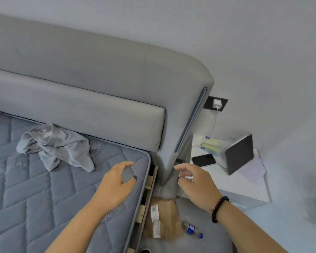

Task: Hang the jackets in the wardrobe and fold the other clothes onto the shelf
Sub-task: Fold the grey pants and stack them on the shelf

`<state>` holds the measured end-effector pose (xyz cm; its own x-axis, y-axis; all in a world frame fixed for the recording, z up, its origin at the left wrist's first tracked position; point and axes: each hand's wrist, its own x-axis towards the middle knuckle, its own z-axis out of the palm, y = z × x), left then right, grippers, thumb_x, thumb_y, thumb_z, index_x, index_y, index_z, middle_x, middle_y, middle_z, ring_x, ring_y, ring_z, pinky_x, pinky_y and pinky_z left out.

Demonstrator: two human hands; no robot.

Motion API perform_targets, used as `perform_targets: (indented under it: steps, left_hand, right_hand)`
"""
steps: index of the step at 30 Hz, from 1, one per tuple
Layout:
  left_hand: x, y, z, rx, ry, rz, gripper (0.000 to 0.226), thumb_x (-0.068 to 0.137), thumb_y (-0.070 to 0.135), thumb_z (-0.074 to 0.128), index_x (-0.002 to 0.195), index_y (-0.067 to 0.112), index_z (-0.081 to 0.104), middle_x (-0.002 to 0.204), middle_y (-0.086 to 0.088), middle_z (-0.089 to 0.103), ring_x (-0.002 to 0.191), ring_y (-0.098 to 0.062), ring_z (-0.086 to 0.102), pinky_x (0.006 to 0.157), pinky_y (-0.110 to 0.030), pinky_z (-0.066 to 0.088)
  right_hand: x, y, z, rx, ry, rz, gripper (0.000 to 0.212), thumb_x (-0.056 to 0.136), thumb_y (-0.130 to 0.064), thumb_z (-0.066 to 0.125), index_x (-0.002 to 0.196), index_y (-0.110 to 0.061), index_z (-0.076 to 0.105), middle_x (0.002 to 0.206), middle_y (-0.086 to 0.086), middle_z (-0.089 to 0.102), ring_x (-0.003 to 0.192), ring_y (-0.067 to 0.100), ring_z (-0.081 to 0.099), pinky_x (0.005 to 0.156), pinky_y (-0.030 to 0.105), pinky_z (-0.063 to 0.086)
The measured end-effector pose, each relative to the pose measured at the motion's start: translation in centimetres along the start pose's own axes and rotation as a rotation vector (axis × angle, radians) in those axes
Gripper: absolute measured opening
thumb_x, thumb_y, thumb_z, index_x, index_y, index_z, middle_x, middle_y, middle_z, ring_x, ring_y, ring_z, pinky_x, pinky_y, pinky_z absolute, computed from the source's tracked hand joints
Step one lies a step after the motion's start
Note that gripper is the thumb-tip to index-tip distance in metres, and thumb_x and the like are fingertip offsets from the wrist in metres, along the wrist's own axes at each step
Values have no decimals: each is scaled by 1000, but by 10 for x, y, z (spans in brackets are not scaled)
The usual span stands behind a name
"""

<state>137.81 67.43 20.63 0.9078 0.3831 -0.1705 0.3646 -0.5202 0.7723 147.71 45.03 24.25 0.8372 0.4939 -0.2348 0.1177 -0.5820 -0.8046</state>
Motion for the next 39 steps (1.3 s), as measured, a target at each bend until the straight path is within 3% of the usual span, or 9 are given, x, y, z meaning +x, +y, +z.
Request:
perform_targets:
  steps: [7, 15, 18, 20, 22, 25, 28, 30, 39]
  left_hand:
    - [92, -132, -26, 3, -68, -194, 46, 93, 13, 58, 137, 23, 46, 139, 4, 49, 118, -4, 46, 98, -16, 35]
    - [172, -282, -7, 39, -126, -445, 62, 93, 15, 58, 148, 11, 29, 150, -8, 33, 133, -23, 41, 96, -29, 43]
    - [198, -324, 8, -15, 68, -560, 68, 89, 13, 63, 146, 3, 27, 145, -17, 32, 128, -32, 42, 90, -35, 45]
    - [219, -347, 15, -69, 301, -643, 58, 83, 9, 65, 133, -5, 40, 131, -24, 46, 120, -40, 48, 87, -44, 46]
    - [240, -368, 20, -214, 497, -792, 56, 80, 13, 69, 127, -6, 44, 122, -24, 55, 111, -41, 56, 79, -40, 46]
    - [262, -400, 25, -514, 563, -1038, 59, 84, 28, 73, 124, -5, 46, 111, -21, 59, 98, -36, 62, 85, -44, 51]
    - [265, -417, 38, -510, 589, -962, 22, 83, 21, 71, 80, 6, 55, 81, -11, 57, 79, -25, 54, 71, -37, 47]
    - [261, -412, 48, -347, 640, -851, 30, 85, 20, 67, 65, 13, 46, 67, -6, 51, 72, -24, 49, 66, -33, 39]
    - [166, -313, 63, -325, 717, -216, 35, 87, 15, 67, 65, 12, 41, 61, 1, 40, 56, -9, 33, 55, -23, 32]
  right_hand:
    - [138, -10, 122, 11, -207, 52, 30, 91, -19, 53, 115, -36, 57, 111, -22, 54, 104, -8, 51, 79, 6, 41]
    - [238, 26, 232, -12, -340, 123, 25, 91, -24, 51, 106, -44, 55, 119, -11, 56, 99, -2, 55, 62, 10, 45]
    - [257, 46, 262, -36, -362, 123, 24, 92, -23, 51, 106, -41, 56, 118, -12, 57, 95, -8, 53, 62, 7, 42]
    - [266, 60, 277, -44, -366, 133, 24, 91, -23, 52, 108, -38, 58, 116, -11, 58, 89, -9, 52, 59, 5, 41]
    - [270, 76, 290, -48, -364, 133, 25, 91, -22, 52, 111, -34, 59, 115, -11, 59, 86, -10, 53, 56, 1, 40]
    - [268, 97, 305, -44, -363, 138, 26, 91, -21, 52, 114, -32, 59, 113, -10, 60, 80, -6, 55, 54, 0, 40]
    - [261, 115, 315, -33, -350, 136, 28, 91, -20, 51, 115, -30, 60, 112, -14, 59, 84, -7, 54, 59, 2, 39]
    - [255, 124, 318, -27, -334, 127, 28, 91, -19, 52, 115, -29, 61, 110, -17, 58, 85, -7, 54, 61, 1, 38]
    - [199, 138, 307, -14, -219, 49, 32, 91, -16, 53, 122, -25, 56, 118, -14, 56, 98, 1, 53, 70, 4, 37]
